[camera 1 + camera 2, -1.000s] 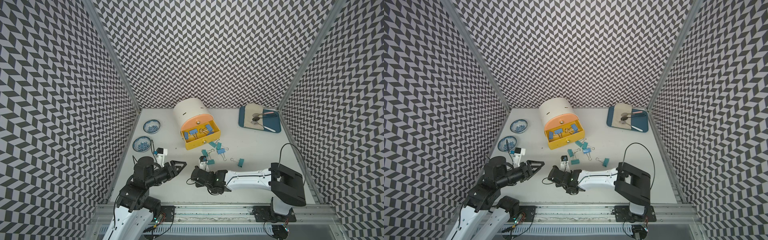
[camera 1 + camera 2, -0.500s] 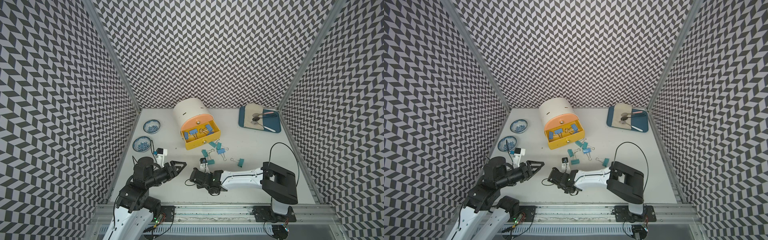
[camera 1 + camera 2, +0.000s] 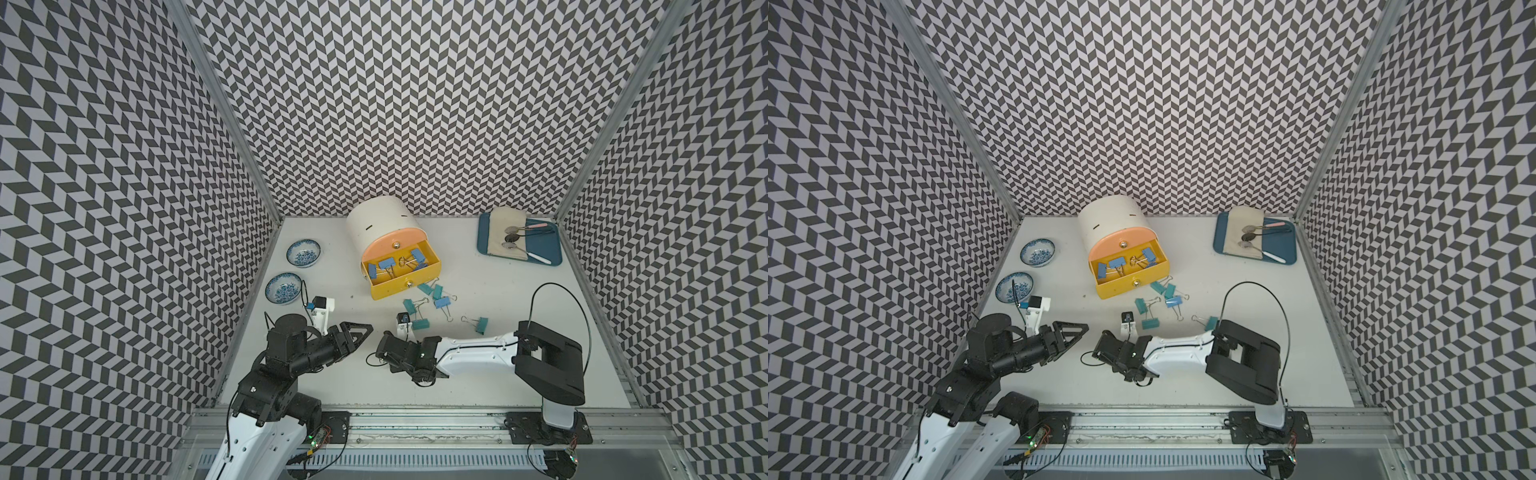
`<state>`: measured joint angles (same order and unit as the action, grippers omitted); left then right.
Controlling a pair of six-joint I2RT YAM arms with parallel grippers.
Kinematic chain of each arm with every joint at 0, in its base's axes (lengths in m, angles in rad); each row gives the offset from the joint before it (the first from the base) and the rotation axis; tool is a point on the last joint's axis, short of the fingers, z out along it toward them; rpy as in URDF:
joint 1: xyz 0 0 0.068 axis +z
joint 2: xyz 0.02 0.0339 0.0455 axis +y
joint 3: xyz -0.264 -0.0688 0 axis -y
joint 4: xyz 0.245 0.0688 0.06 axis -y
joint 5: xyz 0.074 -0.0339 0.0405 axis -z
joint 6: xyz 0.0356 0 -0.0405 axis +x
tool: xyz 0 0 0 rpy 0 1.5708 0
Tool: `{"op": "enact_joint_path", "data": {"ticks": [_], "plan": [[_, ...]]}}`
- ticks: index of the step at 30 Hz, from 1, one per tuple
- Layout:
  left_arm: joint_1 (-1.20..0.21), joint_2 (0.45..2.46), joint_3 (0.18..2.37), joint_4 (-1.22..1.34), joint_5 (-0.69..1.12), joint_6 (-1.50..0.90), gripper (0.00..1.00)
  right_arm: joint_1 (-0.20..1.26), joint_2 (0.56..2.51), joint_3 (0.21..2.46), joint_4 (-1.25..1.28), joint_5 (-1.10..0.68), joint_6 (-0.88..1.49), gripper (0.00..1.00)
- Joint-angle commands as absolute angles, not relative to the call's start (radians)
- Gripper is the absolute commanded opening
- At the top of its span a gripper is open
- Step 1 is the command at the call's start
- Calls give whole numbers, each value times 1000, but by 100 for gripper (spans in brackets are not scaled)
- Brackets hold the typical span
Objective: Put the binder clips in the drawer according to color
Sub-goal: Pick up the binder clip at the center of the board.
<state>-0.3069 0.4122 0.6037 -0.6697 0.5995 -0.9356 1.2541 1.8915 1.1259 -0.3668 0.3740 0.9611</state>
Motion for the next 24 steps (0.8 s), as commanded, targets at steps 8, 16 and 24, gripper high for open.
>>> {"op": "enact_joint_path", "data": {"ticks": [8,16,24], "plan": [[-302,402,624,-671,603,-921,60,1256,1916,1112,-362,364,955,40],[-302,402,619,-666,606,-919,60,1262,1940,1118,-383,361,961,40],[-302,397,612,-661,607,-922,60,1266,1948,1113,-397,367,970,38]]}}
